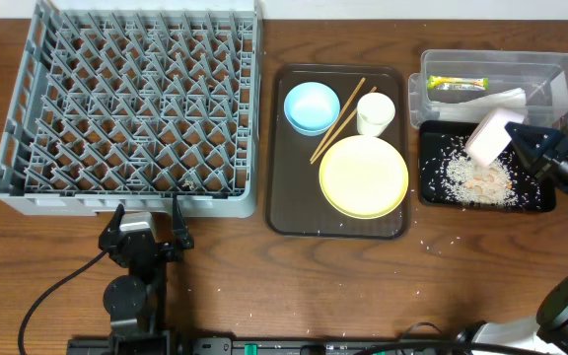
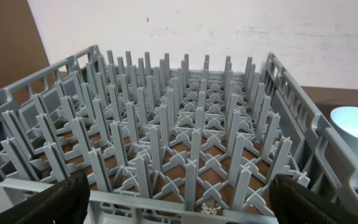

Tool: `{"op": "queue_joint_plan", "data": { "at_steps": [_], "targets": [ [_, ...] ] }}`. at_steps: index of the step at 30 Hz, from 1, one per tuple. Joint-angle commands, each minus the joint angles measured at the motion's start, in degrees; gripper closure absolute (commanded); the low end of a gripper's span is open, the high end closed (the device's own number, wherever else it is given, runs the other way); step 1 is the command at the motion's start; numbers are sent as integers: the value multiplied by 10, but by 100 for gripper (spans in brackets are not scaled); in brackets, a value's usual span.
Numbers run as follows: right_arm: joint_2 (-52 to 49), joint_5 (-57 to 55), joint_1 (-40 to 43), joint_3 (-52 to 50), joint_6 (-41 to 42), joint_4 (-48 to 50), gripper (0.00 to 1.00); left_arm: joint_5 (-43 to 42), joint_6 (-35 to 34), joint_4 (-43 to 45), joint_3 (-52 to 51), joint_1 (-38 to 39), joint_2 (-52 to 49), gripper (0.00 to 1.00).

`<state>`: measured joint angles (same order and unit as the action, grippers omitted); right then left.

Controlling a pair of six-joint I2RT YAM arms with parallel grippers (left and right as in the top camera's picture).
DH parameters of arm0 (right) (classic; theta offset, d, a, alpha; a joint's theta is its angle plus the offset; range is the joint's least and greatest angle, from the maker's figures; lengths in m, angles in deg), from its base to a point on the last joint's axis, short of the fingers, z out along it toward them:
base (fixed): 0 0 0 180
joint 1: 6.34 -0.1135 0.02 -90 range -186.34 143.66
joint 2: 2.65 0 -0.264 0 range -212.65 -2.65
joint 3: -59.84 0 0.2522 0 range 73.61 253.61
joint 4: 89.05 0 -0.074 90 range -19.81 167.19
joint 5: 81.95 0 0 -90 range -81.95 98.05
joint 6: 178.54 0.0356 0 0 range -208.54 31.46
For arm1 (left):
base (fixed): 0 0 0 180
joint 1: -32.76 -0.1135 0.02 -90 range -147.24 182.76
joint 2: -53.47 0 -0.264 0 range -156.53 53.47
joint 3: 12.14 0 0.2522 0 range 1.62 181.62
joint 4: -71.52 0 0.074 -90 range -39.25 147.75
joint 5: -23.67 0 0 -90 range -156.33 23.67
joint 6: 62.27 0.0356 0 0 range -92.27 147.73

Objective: Sort waste into correct bins and load items into the dishwasher
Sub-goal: 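Tip rice bowl with right gripper to dump rice onto black tray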

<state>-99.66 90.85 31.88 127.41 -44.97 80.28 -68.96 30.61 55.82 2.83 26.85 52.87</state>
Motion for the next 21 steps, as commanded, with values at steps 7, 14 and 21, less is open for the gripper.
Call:
{"op": "queue_joint_plan", "data": {
  "at_steps": [7,14,21],
  "targets": [
    [0,25,15,2,100,28,99,9,3,-21,-10,-3,3,6],
    [0,2,17,2,111,47,99,9,3,-21,-10,-3,3,6],
    [-1,-19,31,2,100,48,99,9,3,-21,-10,-3,3,6]
  ]
}}
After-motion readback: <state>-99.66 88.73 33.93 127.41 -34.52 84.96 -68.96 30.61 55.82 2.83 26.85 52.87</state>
